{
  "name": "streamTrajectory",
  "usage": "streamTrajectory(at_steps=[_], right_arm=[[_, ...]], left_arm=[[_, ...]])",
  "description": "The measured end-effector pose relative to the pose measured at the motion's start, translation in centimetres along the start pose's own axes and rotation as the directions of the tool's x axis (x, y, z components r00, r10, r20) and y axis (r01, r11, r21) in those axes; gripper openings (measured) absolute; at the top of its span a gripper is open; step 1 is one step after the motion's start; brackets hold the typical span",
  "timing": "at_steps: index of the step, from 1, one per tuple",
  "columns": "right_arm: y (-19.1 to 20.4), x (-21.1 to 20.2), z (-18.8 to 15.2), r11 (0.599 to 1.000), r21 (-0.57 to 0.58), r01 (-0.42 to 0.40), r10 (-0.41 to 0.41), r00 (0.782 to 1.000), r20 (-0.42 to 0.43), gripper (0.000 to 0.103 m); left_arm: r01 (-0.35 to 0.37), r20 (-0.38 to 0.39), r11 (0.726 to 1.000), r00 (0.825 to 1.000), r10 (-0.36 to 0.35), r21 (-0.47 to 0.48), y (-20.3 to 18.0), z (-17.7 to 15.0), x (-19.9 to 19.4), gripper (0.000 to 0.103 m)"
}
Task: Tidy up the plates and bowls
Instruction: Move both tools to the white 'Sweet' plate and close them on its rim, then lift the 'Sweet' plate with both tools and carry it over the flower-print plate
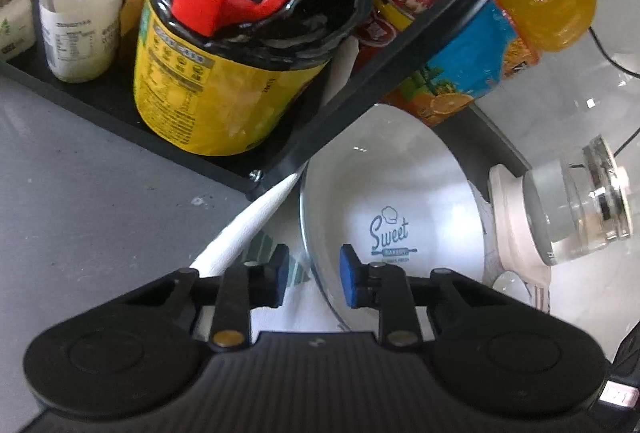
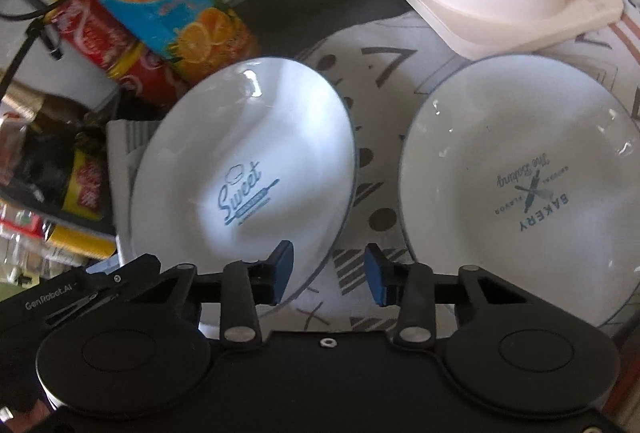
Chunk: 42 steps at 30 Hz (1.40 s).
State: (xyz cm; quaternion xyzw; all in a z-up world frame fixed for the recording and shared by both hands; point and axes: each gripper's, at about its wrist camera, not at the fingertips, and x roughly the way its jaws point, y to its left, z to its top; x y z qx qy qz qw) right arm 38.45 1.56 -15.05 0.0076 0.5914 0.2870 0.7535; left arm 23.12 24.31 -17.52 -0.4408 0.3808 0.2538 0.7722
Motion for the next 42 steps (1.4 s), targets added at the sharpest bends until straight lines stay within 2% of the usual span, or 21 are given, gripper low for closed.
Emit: streamTrajectory(at_steps=[7, 15, 19, 24, 42], right_arm=[[-0.5, 1.6, 0.3, 0.999, 0.036, 0.001, -0.001, 1.000, 0.004, 0.028], [-0.2, 2.2, 0.5, 0.999, 0.047, -0.004, 0.003, 1.000, 0.026, 0.019], [-0.2, 2.0, 0.2, 0.999, 0.054, -0.009, 0.007, 0.999, 0.049, 0.016], [-0.2, 0.4, -0.3, 0.998, 0.039, -0.057, 0.053, 0.994, 0.100, 0.010], [0.2, -5.8, -5.2, 0.997, 0.019, -0.070, 0.065, 0.977, 0.203, 0.011]], left_arm=[[-0.015, -0.011, 0.999, 1.000, 0.014, -0.044, 0.2, 0.3, 1.8, 0.012], [0.006, -0.014, 0.997, 1.000, -0.007, -0.079, 0.4, 0.3, 2.8, 0.007], [0.017, -0.001, 0.998, 1.000, -0.017, -0.060, 0.2, 0.2, 2.7, 0.005], [0.035, 0.005, 0.998, 0.999, -0.035, -0.046, 0.1, 0.2, 1.5, 0.007], [0.108, 0.012, 0.993, 0.994, -0.108, 0.047, 0.4, -3.2, -4.8, 0.008]])
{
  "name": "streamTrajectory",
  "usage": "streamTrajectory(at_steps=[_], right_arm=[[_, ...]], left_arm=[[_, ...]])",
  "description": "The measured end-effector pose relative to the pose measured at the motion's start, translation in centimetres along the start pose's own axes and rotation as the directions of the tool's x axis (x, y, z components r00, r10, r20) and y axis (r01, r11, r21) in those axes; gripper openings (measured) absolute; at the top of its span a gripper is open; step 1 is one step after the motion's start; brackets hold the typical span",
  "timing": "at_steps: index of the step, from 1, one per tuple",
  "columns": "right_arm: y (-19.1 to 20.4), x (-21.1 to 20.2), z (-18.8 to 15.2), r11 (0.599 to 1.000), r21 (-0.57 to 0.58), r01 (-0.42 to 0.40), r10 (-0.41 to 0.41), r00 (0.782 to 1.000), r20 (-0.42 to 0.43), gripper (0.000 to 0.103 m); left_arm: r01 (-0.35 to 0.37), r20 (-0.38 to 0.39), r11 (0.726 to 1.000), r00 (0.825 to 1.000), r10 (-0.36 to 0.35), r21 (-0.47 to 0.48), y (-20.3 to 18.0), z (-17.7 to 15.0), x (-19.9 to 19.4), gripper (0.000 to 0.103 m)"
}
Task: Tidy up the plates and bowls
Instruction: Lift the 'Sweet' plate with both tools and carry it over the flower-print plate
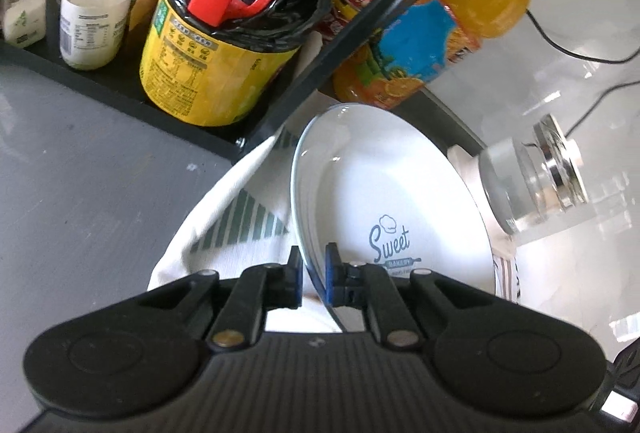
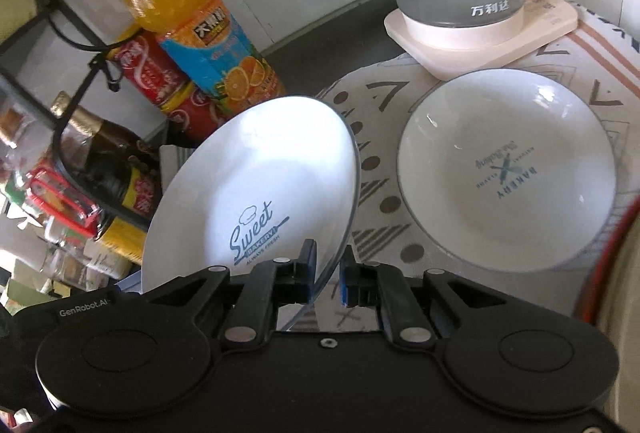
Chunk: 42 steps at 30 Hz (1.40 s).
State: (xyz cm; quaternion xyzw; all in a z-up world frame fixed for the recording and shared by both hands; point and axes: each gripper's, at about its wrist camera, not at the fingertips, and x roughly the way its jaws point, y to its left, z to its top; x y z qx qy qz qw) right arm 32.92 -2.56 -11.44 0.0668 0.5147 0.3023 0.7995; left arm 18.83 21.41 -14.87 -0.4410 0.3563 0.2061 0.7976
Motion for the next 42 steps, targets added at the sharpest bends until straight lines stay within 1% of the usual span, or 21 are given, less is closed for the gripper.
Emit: streamTrajectory(at_steps=[6, 11, 21, 33, 42], right_arm=[[0.2, -2.4, -1.9, 1.000, -0.009, -0.004, 0.004, 1.000, 0.020, 0.011], [0.0, -4.0, -3.8, 1.000, -0.007, -0.005, 0.005, 1.000, 0.031, 0.011], [0.1, -6.4, -7.0, 0.999, -0.045, 0.000, 0.001, 1.000, 0.024, 0.011], [0.1, -7.4, -10.0, 0.997, -0.082, -0.011, 0.010, 1.000, -0.008, 0.011], [0.5, -7.2, -11.5, 0.994, -0.112, -0.007, 0.003, 0.999, -0.032, 0.011]], left_arm=[[0.007, -0.002, 0.999, 1.000, -0.007, 0.036, 0.2, -1.5, -2.1, 0.008], [0.009, -0.019, 0.998, 1.000, -0.008, 0.059, 0.4, -3.0, -3.4, 0.009], [0.012, -0.053, 0.996, 0.999, -0.008, 0.083, 1.6, -6.2, -5.9, 0.010], [0.004, -0.098, 0.997, 0.995, 0.004, 0.081, 3.9, -9.4, -7.4, 0.011], [-0.007, -0.119, 0.997, 0.993, 0.016, 0.073, 5.1, -10.4, -7.6, 0.012]])
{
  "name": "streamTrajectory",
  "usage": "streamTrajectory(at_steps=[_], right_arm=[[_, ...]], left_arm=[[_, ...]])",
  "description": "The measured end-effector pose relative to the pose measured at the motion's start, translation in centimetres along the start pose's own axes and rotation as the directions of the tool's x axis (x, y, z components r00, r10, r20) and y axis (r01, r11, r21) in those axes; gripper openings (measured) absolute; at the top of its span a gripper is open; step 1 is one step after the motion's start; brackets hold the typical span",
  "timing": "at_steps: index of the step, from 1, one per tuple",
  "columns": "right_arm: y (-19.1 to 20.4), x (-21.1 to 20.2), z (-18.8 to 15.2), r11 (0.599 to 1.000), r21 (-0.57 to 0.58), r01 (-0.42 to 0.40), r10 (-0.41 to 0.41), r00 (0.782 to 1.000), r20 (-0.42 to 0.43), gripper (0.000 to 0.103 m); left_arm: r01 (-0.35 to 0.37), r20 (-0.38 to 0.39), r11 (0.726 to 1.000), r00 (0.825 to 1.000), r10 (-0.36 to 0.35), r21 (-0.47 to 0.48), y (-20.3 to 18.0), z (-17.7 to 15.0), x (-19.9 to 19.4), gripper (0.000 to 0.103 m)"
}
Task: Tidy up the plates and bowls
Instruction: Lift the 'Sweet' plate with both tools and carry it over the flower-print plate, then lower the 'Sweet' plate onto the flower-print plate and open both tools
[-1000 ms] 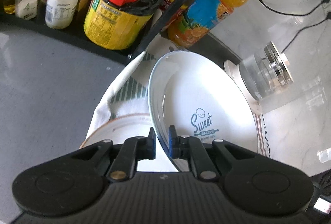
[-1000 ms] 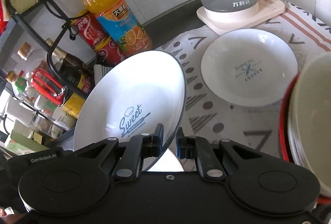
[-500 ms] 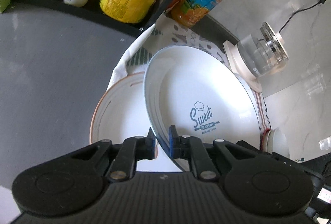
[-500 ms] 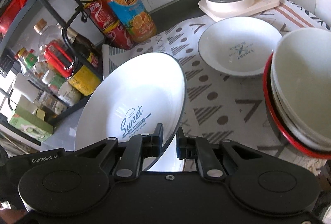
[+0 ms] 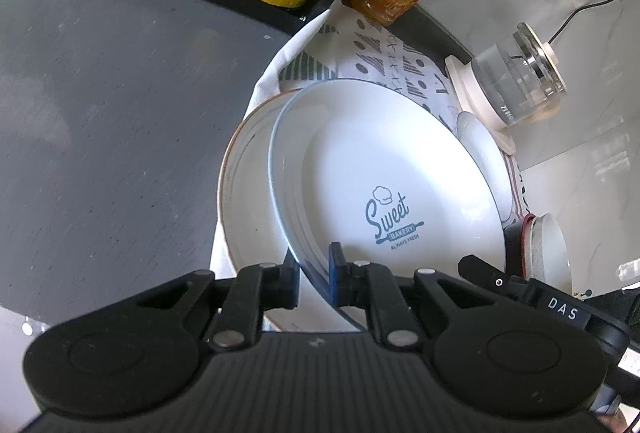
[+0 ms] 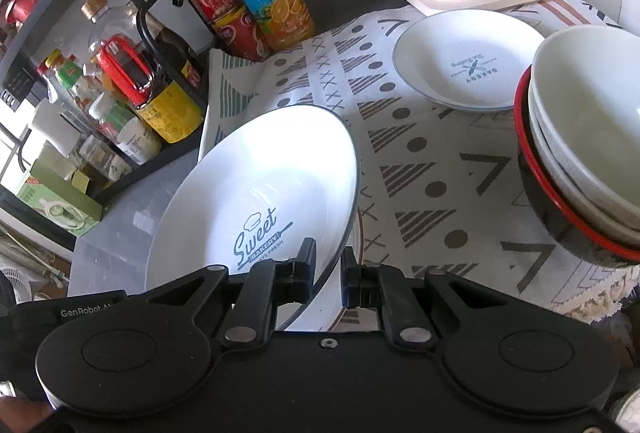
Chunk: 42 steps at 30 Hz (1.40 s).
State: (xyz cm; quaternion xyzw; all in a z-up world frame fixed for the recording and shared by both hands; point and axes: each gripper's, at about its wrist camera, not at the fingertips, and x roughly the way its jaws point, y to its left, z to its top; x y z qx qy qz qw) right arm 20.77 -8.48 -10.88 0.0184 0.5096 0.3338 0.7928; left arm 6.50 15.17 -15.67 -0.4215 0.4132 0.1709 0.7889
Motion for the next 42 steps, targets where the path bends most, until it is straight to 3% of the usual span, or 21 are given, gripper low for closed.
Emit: streamTrajectory(at_steps=[23, 35, 39, 42], right_arm=[[0.4, 1.3, -0.6, 0.998, 0.037, 0.050, -0.048, 0.997, -0.055, 0.010], [0.1, 1.6, -0.4, 0.996, 0.057, 0.075, -0.072, 0.996, -0.056, 0.008], [0.0, 1.8, -0.4, 0.994, 0.063, 0.094, -0.090, 0.994, -0.061, 0.009], [0.0, 1.9, -0.4, 0.992, 0.066, 0.108, -0.103, 0.993, -0.065, 0.010]], left_arm=[[-0.011, -0.077, 1.000, 0.997, 0.010, -0.002, 0.7, 0.0, 1.3, 0.013], [-0.075, 0.023, 0.997, 0.997, 0.074, 0.035, 1.7, 2.1, -1.4, 0.013], [-0.144, 0.053, 0.989, 0.988, 0.142, 0.035, 1.9, 2.7, -1.8, 0.014], [-0.140, 0.045, 0.990, 0.989, 0.140, 0.016, 2.4, 3.0, -1.6, 0.017]])
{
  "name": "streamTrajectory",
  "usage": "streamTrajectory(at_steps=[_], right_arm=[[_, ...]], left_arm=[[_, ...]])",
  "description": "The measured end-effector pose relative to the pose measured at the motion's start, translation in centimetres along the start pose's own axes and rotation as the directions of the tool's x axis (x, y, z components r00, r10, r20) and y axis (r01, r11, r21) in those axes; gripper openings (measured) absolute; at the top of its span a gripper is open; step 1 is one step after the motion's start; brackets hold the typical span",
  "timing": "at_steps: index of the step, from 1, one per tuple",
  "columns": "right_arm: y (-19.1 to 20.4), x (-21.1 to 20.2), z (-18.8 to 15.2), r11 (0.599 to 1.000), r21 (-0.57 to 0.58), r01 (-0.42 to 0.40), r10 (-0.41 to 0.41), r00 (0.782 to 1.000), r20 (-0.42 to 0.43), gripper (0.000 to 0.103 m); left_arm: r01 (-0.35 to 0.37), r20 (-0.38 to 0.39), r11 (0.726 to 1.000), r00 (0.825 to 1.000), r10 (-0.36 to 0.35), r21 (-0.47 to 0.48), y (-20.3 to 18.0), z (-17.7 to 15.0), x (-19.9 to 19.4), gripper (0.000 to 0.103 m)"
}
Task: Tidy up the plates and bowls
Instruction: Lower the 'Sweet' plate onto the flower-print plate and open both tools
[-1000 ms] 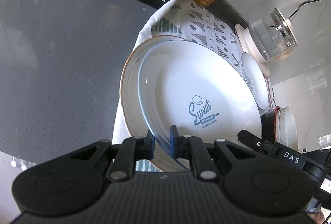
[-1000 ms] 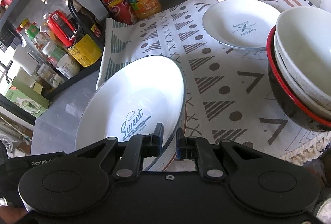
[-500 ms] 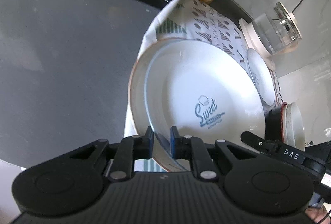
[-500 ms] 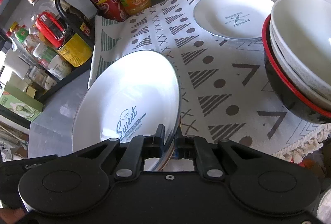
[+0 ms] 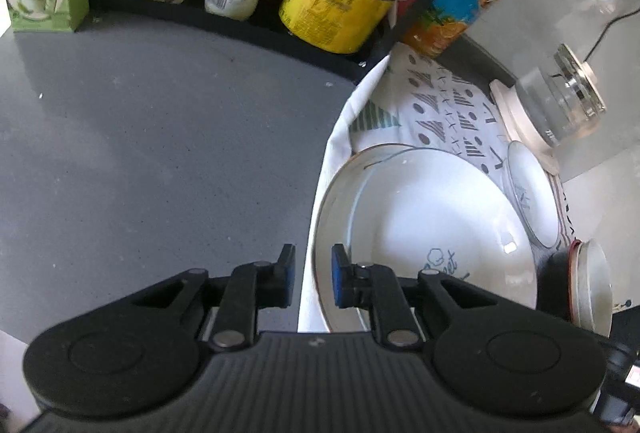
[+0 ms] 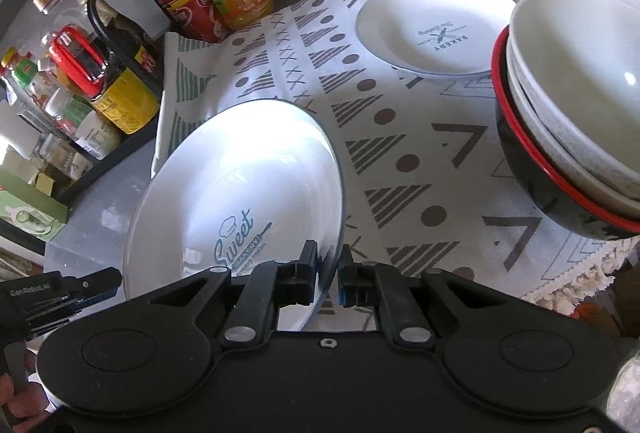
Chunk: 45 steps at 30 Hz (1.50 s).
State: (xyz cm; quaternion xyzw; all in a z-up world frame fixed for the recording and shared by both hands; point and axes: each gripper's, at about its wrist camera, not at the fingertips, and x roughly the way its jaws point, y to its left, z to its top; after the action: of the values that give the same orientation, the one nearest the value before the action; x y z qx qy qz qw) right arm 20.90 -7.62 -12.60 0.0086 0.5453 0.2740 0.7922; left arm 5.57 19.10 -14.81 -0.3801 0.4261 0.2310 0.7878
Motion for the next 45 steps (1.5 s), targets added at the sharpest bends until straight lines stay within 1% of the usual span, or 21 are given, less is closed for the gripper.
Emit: streamTrajectory(at_steps=[3, 6, 8, 10, 11, 14, 16, 19, 21, 22, 23, 25, 27, 33, 36, 38, 39, 40, 41, 43, 45], right_arm=[[0.0, 0.1, 0.0, 1.000, -0.004, 0.008, -0.008, 1.000, 0.001, 0.010], [0.1, 0.2, 0.1, 1.000, -0.010, 0.015, -0.015, 1.000, 0.002, 0.011], [0.1, 0.3, 0.2, 1.000, -0.014, 0.019, -0.019, 1.000, 0.005, 0.011], [0.2, 0.5, 0.2, 0.999, -0.025, 0.024, -0.024, 1.000, 0.006, 0.012], [0.2, 0.6, 0.3, 0.999, -0.028, 0.025, -0.025, 1.000, 0.005, 0.012], [0.4, 0.9, 0.3, 0.999, -0.033, 0.030, -0.030, 1.000, 0.000, 0.013], [0.6, 1.1, 0.3, 0.999, -0.039, 0.034, -0.034, 0.999, -0.002, 0.013], [0.7, 1.4, 0.4, 0.999, -0.043, 0.033, -0.034, 0.999, -0.007, 0.014], [0.7, 1.6, 0.5, 0.999, -0.043, 0.029, -0.030, 0.999, -0.015, 0.014], [0.7, 1.7, 0.5, 0.999, -0.042, 0.029, -0.030, 0.999, -0.019, 0.014], [0.8, 1.8, 0.6, 0.999, -0.044, 0.030, -0.031, 0.999, -0.022, 0.014], [0.8, 2.0, 0.5, 0.998, -0.047, 0.031, -0.032, 0.999, -0.026, 0.014], [0.9, 2.0, 0.5, 0.998, -0.051, 0.031, -0.032, 0.999, -0.029, 0.013], [1.0, 2.3, 0.9, 0.998, -0.052, 0.029, -0.031, 0.999, -0.034, 0.014], [1.0, 2.2, 1.1, 0.999, -0.044, 0.028, -0.030, 0.998, -0.048, 0.014], [1.1, 1.7, 1.5, 0.998, -0.053, 0.019, -0.021, 0.999, -0.036, 0.020], [1.1, 1.4, 1.7, 0.999, -0.051, 0.009, -0.011, 0.999, -0.031, 0.025], [1.1, 1.0, 2.1, 0.999, -0.045, -0.002, 0.001, 1.000, -0.026, 0.030], [1.1, 0.6, 2.4, 0.999, -0.045, -0.003, 0.002, 1.000, -0.014, 0.037], [1.1, -0.3, 3.2, 0.999, -0.050, 0.003, -0.002, 1.000, 0.019, 0.045], [0.8, -1.0, 4.0, 0.999, -0.046, 0.002, 0.000, 0.999, 0.046, 0.052]], left_arm=[[0.008, -0.016, 1.000, 1.000, -0.008, -0.026, 0.4, 0.1, 0.5, 0.018], [0.031, -0.004, 0.998, 0.999, -0.032, -0.062, 0.7, 0.2, 0.5, 0.020], [0.055, 0.010, 0.995, 0.998, -0.054, -0.082, 0.9, 0.3, 0.3, 0.031], [0.076, 0.017, 0.993, 0.997, -0.075, -0.086, 0.8, 0.5, 0.2, 0.045], [0.086, 0.025, 0.993, 0.996, -0.084, -0.082, 0.7, 0.5, 0.1, 0.046], [0.077, 0.025, 0.995, 0.997, -0.076, -0.059, 0.0, 0.6, 0.4, 0.048], [0.054, 0.014, 0.997, 0.998, -0.054, -0.051, -0.1, 0.6, 0.9, 0.047], [0.038, 0.004, 0.998, 0.999, -0.038, -0.051, 0.0, 0.5, 1.4, 0.045], [0.036, -0.006, 0.998, 0.999, -0.036, -0.057, 0.3, 0.5, 1.7, 0.040], [0.032, -0.010, 0.998, 0.999, -0.033, -0.060, 0.3, 0.5, 1.8, 0.033], [0.038, -0.013, 0.997, 0.999, -0.039, -0.063, 0.5, 0.5, 1.9, 0.030], [0.058, -0.017, 0.996, 0.998, -0.060, -0.067, 0.5, 0.5, 2.0, 0.019], [0.061, -0.014, 0.997, 0.998, -0.062, -0.056, 0.3, 0.6, 1.9, 0.015], [0.053, -0.007, 0.997, 0.999, -0.054, -0.052, 0.2, 0.7, 1.9, 0.014], [0.036, -0.014, 0.998, 0.999, -0.036, -0.046, -0.1, 1.1, 1.7, 0.013], [0.030, -0.006, 0.999, 1.000, -0.030, -0.044, -0.3, 1.6, 1.2, 0.017], [0.032, 0.000, 0.999, 0.999, -0.032, -0.037, -0.5, 1.9, 0.9, 0.018], [0.033, 0.002, 0.999, 0.999, -0.033, -0.032, -0.7, 2.2, 0.6, 0.021], [0.035, 0.005, 0.999, 0.999, -0.035, -0.027, -1.1, 2.6, 0.3, 0.025], [0.043, 0.022, 0.999, 0.999, -0.043, -0.010, -1.9, 3.2, -0.2, 0.041], [0.052, 0.045, 0.998, 0.998, -0.052, 0.019, -3.1, 3.7, -0.6, 0.049]])
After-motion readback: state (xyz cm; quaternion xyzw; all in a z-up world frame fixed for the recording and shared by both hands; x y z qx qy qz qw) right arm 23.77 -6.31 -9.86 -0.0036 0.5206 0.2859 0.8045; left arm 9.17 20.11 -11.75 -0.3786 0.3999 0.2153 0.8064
